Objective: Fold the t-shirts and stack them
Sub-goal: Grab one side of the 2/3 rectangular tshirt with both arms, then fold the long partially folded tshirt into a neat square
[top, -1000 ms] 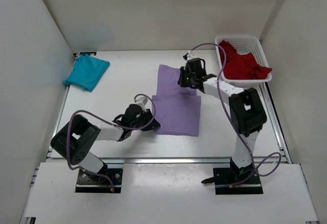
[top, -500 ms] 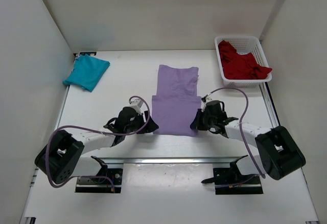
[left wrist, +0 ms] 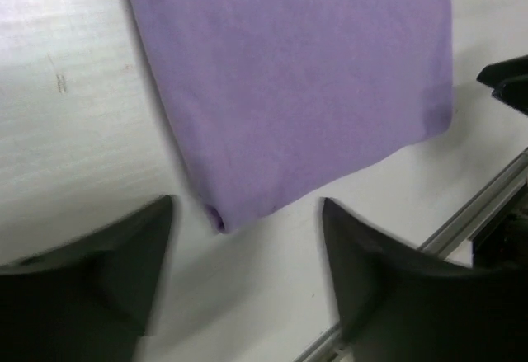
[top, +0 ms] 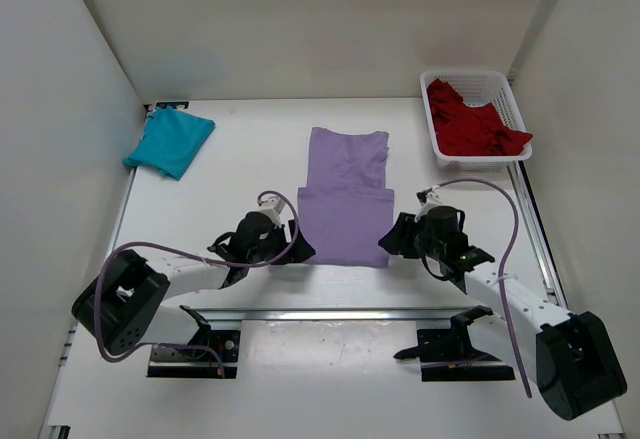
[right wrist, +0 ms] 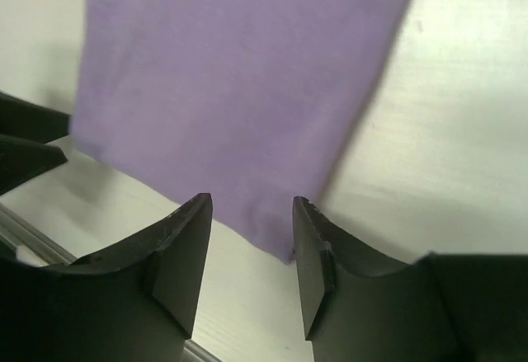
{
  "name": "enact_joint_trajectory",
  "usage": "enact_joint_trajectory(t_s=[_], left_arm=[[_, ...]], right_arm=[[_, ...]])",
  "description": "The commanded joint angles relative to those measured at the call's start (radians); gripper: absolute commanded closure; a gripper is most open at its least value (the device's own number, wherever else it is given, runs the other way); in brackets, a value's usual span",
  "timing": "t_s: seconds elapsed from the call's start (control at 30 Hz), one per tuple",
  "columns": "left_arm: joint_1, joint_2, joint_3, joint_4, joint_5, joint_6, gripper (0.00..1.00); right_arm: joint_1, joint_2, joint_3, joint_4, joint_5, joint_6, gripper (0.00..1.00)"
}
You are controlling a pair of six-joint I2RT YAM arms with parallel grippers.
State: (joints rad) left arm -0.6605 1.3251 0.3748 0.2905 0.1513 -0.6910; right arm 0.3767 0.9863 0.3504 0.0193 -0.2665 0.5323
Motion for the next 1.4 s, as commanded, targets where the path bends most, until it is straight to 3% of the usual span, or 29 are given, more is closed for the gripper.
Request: enact_joint_trajectory(t_s=[0.0,0.03,0.07,0.3,0.43,0.63,0.73,0.87,0.97,1.07,1.17,1.27,1.37], left_arm=[[-0.025,0.049,-0.002,-0.073,-0.021,0.024,0.31],[-0.027,0.059,-0.002,-0.062,-0.016,0.019,0.48],[-0.019,0.06,-0.002,-0.06,-0.015,0.01,0.54],[-0.018,0.072,-0.002,-0.051,-0.03,0.013,0.56],[-0.027,0.117,0.001,-0.033,-0.01,0.008,0.71],[-0.01,0.088,0.003,-0.037,-0.025,-0.022,1.0],[-0.03,0.022,-0.008,-0.1,-0.058,-0.018,1.0],[-0.067,-0.156,-0.068,-0.256,-0.076,-0.013,1.0],[-0.125,-0.369,-0.144,-0.425,-0.062,-0.056,1.0],[-0.169,-0.695,-0.183,-0.58,-0.046,-0.146,1.0],[-0.156,-0.838,-0.14,-0.687,-0.026,-0.186,1.0],[-0.102,-0.795,-0.009,-0.726,0.008,-0.141,1.0],[-0.045,-0.7,0.177,-0.717,-0.004,-0.053,1.0]], right_arm=[[0.014,0.018,-0.041,-0.054,0.033,0.018,0.57],[0.027,0.032,-0.033,-0.061,0.044,0.023,0.57],[0.03,0.047,-0.033,-0.061,0.039,0.029,0.55],[0.01,0.118,-0.054,-0.025,-0.026,0.037,0.55],[-0.009,0.173,-0.064,0.05,-0.097,0.046,0.79],[-0.002,0.157,-0.071,0.048,-0.109,0.057,1.0],[0.043,0.114,-0.07,-0.004,-0.068,0.072,1.0],[0.212,-0.026,-0.128,-0.091,0.005,0.171,1.0],[0.384,-0.182,-0.151,-0.252,0.104,0.289,1.0],[0.525,-0.354,-0.162,-0.369,0.168,0.404,0.99],[0.605,-0.442,-0.116,-0.419,0.193,0.451,1.0],[0.573,-0.407,0.023,-0.476,0.205,0.366,1.0],[0.412,-0.339,0.168,-0.49,0.134,0.204,1.0]])
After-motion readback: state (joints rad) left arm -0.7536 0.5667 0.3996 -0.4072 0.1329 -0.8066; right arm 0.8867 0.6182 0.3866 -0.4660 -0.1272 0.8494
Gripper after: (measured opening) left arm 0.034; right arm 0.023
